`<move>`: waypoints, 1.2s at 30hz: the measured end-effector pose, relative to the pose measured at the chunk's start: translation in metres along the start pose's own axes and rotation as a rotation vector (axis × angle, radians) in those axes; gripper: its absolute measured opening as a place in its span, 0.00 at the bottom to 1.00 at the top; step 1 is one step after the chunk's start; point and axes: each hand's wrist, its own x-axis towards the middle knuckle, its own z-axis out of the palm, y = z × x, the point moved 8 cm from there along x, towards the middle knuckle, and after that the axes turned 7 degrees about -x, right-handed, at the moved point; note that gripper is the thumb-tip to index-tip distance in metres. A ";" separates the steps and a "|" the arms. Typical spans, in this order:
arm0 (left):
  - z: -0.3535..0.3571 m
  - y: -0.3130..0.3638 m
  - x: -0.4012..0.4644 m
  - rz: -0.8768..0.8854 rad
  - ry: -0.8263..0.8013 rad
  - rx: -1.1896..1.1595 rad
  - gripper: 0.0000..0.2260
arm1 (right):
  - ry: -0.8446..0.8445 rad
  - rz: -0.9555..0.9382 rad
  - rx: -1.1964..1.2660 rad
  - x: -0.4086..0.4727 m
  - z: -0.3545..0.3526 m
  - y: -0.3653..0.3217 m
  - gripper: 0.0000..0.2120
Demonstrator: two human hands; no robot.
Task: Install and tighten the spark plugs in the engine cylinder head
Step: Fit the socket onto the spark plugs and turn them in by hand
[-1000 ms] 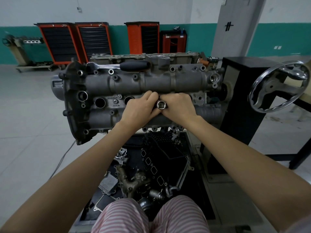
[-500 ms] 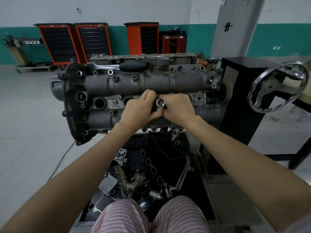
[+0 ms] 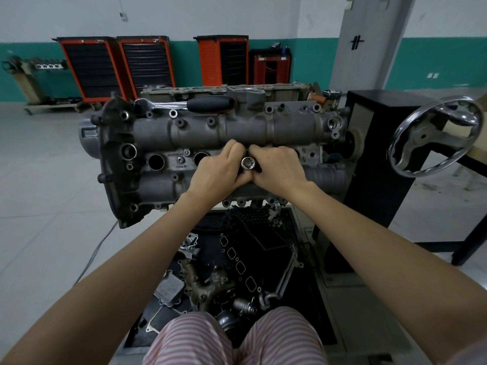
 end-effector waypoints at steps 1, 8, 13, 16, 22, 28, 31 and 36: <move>0.000 0.000 0.000 -0.002 0.004 0.008 0.16 | 0.022 -0.002 0.011 0.000 -0.003 0.000 0.08; 0.002 -0.003 0.000 0.003 0.011 0.060 0.16 | 0.028 -0.010 0.095 -0.001 -0.002 0.000 0.09; 0.001 -0.001 -0.001 0.017 -0.007 0.042 0.15 | -0.070 0.012 0.043 0.000 0.008 0.004 0.06; 0.001 0.000 0.000 0.003 -0.015 0.027 0.15 | -0.077 0.027 0.058 0.000 0.010 0.005 0.07; -0.001 0.001 0.000 0.016 0.016 0.025 0.16 | 0.014 0.000 0.024 0.000 0.000 0.001 0.08; 0.000 -0.001 -0.001 0.023 0.014 0.055 0.15 | 0.012 0.003 0.085 0.000 0.001 0.003 0.08; -0.001 0.001 -0.001 0.019 0.006 0.033 0.14 | -0.002 0.006 0.080 0.000 0.004 0.004 0.07; -0.001 0.003 0.000 0.022 0.001 0.021 0.15 | -0.043 0.014 0.050 0.001 0.008 0.004 0.08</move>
